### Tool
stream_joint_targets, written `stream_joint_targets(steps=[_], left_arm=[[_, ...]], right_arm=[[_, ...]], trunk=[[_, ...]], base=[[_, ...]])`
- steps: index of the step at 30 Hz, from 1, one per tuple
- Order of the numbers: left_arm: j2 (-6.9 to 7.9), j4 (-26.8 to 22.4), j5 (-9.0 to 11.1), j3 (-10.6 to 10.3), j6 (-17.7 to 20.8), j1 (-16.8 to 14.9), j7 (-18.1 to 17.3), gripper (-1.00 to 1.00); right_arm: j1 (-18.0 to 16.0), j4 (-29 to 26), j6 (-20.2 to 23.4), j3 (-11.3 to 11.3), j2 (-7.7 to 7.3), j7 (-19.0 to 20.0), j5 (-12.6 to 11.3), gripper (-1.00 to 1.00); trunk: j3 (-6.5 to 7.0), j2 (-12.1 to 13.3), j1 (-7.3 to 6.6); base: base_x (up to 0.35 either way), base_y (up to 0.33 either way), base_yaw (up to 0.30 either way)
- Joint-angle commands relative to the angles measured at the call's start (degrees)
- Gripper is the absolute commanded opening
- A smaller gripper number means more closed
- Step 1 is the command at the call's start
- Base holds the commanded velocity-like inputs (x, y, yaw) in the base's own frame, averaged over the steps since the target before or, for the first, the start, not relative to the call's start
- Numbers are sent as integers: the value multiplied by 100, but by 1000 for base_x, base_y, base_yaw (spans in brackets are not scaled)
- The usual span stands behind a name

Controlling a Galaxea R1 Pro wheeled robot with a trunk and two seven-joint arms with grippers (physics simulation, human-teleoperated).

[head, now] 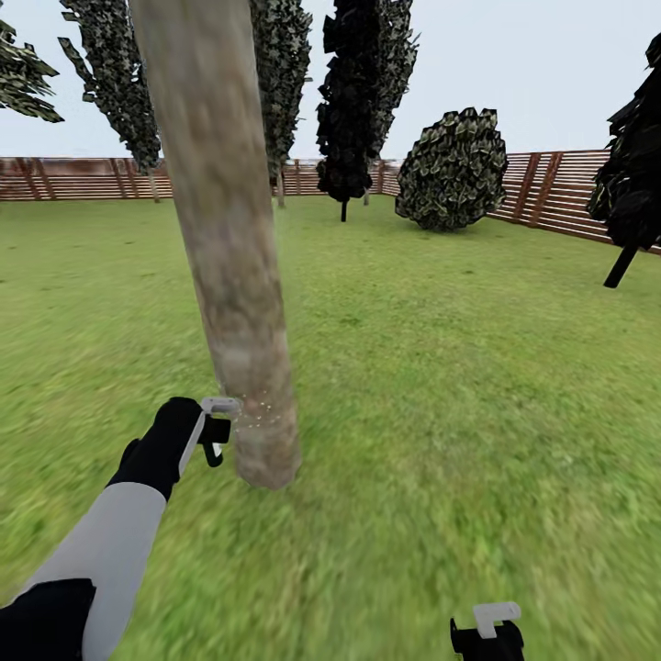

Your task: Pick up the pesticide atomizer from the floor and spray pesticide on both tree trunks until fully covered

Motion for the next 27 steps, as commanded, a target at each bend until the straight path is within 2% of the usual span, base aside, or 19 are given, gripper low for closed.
stream_joint_targets(steps=[1,7,20,27], left_arm=[[-5,-7,-63,13,22,-4,-55,-100],[35,-13,-68,20,22,-4,-55,-100],[92,-16,-76,45,22,-47,-38,-100],[84,-16,-85,51,14,-39,2,-100]], right_arm=[[-4,1,-13,49,-1,-18,-42,100],[-4,2,-13,49,7,-16,-41,100],[-4,-4,-13,49,3,-12,-42,100],[-3,-7,-13,49,8,-11,-42,100]], trunk=[[-5,-2,1],[-5,-2,1],[-5,-2,1],[-5,-2,1]], base=[[187,-219,0],[78,-256,0],[-76,-275,0],[178,-213,165]])
